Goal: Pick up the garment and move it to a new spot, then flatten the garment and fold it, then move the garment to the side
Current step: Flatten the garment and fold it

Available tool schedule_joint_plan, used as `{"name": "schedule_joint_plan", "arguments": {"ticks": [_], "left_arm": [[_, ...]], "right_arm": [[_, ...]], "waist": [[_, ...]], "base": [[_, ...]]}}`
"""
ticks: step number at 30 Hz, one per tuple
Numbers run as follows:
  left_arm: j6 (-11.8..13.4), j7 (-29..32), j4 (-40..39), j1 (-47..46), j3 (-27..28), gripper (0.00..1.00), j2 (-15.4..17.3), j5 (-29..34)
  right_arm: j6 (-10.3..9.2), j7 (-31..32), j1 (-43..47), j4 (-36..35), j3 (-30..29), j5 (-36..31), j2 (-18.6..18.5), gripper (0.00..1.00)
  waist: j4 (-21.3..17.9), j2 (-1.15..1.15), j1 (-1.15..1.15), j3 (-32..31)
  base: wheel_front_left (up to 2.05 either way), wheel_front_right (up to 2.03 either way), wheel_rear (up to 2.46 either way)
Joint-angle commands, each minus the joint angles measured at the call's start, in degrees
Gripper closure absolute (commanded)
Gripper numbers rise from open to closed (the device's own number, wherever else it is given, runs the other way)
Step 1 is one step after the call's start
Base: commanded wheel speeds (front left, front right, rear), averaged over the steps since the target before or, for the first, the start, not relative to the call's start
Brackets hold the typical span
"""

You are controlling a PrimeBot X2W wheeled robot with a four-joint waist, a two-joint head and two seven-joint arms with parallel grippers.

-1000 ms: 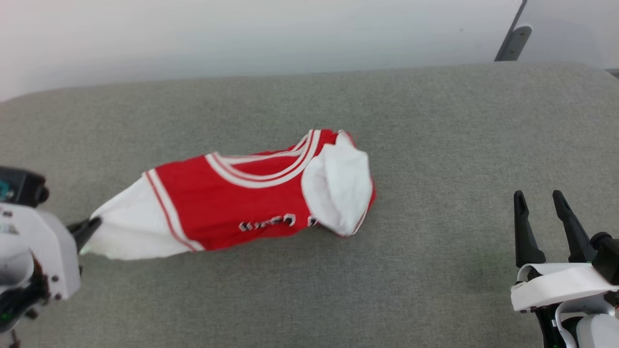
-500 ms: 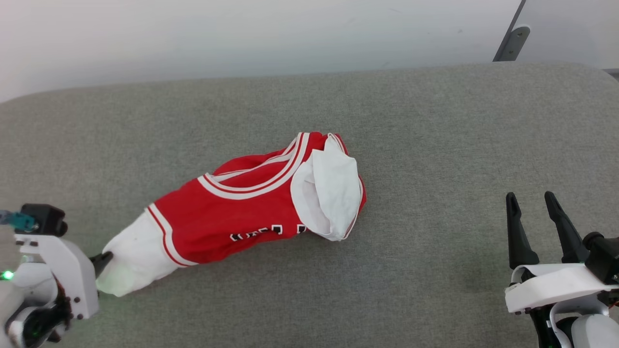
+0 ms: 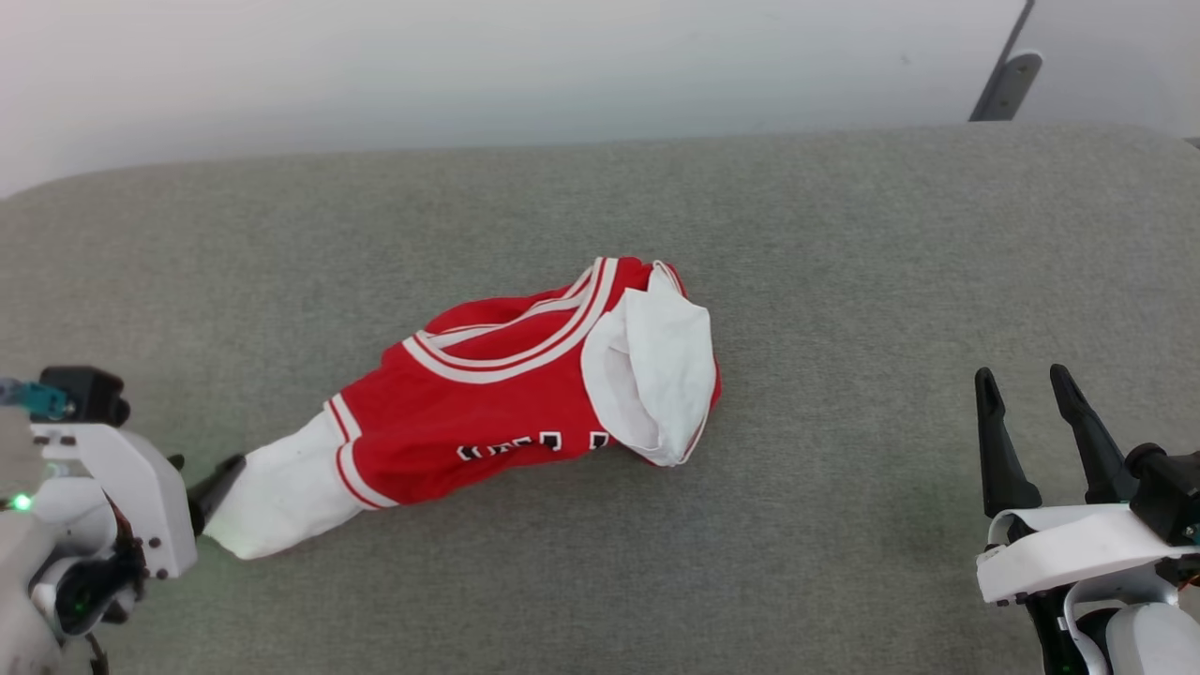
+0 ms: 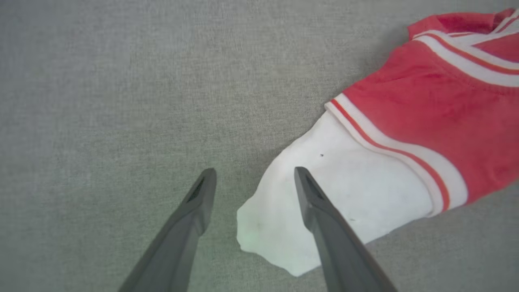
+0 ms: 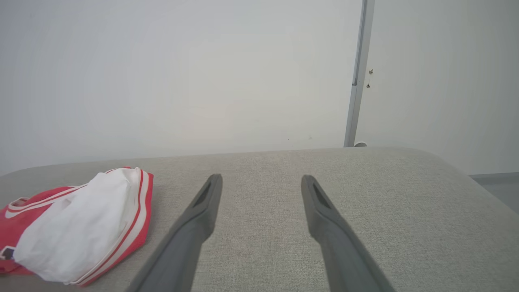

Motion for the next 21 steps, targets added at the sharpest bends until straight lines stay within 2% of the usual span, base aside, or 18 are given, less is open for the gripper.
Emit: {"name": "schedule_joint_plan", "arguments": {"ticks": [1, 5, 11, 17, 21], "left_arm": [[-0.35, -0.65, -0.21, -0.74, 0.26, 0.0, 0.28, 0.41], [-0.23, -3.78, -1.97, -0.9, 1.06, 0.0, 0.78, 1.19], [1.75, -12.7, -7.44, 1.22, 2.03, 0.0, 1.01, 3.99], [6.06, -21.58, -13.36, 5.1, 3.53, 0.0, 1.13, 6.11], [9.4, -24.09, -16.84, 8.53, 6.59, 0.0, 0.61, 7.28]], "right_arm": [[-0.08, 0.01, -0.02, -0.23, 0.29, 0.34, -0.13, 0.0], [-0.08, 0.49, 0.4, -0.38, 2.07, 1.1, -0.68, 0.0], [-0.08, 2.07, 0.0, 0.03, 6.07, 2.42, -1.65, 0.0], [-0.08, 4.92, -1.46, 0.64, 10.34, 3.58, -2.17, 0.0], [-0.08, 6.75, -2.49, 1.44, 12.25, 4.11, -2.36, 0.0]], "waist": [[0.61, 0.0, 0.0, -0.35], [2.08, 0.0, 0.0, -0.84], [5.25, 0.0, 0.0, -1.61], [8.76, 0.0, 0.0, -2.21], [11.05, 0.0, 0.0, -2.47]], "base": [[0.0, 0.0, 0.0], [0.0, 0.0, 0.0], [0.0, 0.0, 0.0], [0.0, 0.0, 0.0], [0.0, 0.0, 0.0]]}}
